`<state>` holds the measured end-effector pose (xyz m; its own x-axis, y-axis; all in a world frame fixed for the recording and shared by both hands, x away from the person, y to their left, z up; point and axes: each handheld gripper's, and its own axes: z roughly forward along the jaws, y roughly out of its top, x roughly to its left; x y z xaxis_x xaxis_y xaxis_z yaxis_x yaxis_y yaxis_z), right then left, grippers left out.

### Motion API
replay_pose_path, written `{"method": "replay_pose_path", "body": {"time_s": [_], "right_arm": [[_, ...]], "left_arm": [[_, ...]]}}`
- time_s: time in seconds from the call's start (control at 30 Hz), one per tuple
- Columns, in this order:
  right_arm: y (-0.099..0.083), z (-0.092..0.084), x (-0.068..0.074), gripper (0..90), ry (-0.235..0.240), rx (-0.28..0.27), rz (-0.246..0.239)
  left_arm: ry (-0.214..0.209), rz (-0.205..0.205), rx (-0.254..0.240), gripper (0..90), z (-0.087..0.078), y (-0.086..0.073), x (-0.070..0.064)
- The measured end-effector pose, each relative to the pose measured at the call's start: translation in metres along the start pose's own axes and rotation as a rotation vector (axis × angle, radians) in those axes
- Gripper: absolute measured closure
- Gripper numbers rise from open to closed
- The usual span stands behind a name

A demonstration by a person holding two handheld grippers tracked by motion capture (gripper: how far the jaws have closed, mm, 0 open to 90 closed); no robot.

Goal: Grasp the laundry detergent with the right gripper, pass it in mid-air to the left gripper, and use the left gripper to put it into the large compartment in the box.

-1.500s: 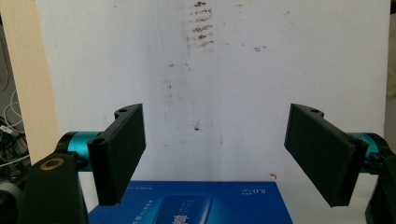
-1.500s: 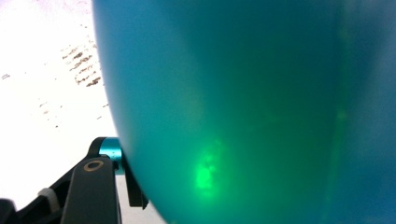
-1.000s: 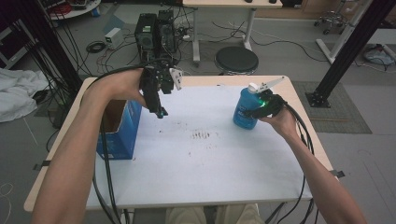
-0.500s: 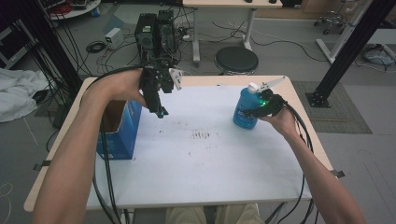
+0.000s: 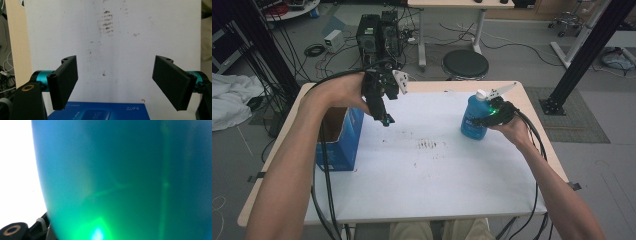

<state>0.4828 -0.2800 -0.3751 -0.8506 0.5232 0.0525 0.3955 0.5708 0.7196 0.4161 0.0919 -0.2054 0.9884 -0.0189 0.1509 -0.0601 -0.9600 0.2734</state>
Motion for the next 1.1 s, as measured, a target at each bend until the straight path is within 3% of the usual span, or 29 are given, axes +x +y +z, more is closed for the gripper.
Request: {"method": "replay_pose_path", "body": {"time_s": [0.1,0.23,0.33,0.57,0.6,0.77,0.87,1.1], "right_arm": [[0.005,0.001,0.011,46.2,0.013,0.001,-0.04],[0.011,-0.001,0.023,46.2,0.06,-0.024,-0.068],[0.019,-0.003,0.037,46.1,0.1,-0.041,-0.116],[0.034,-0.006,0.069,45.9,0.19,-0.045,-0.209],[0.037,-0.006,0.077,45.8,0.219,-0.049,-0.222],[0.04,-0.003,0.087,45.8,0.264,-0.049,-0.246],[0.042,0.004,0.096,45.8,0.299,-0.032,-0.269],[0.044,0.013,0.111,46.0,0.327,-0.014,-0.311]], "left_arm": [[-0.016,-0.021,-0.029,20.7,-0.003,0.003,-0.001],[-0.025,-0.018,-0.045,20.7,-0.005,0.008,-0.003],[-0.039,-0.026,-0.052,20.7,-0.005,0.013,-0.004],[-0.059,-0.081,-0.085,20.7,-0.005,0.027,-0.006],[-0.072,-0.077,-0.09,20.7,-0.003,0.032,-0.007],[-0.074,-0.073,-0.098,20.7,0.0,0.044,-0.01],[-0.08,-0.055,-0.077,20.7,0.007,0.054,-0.012],[-0.105,-0.04,-0.073,20.7,0.029,0.073,-0.015]]}}
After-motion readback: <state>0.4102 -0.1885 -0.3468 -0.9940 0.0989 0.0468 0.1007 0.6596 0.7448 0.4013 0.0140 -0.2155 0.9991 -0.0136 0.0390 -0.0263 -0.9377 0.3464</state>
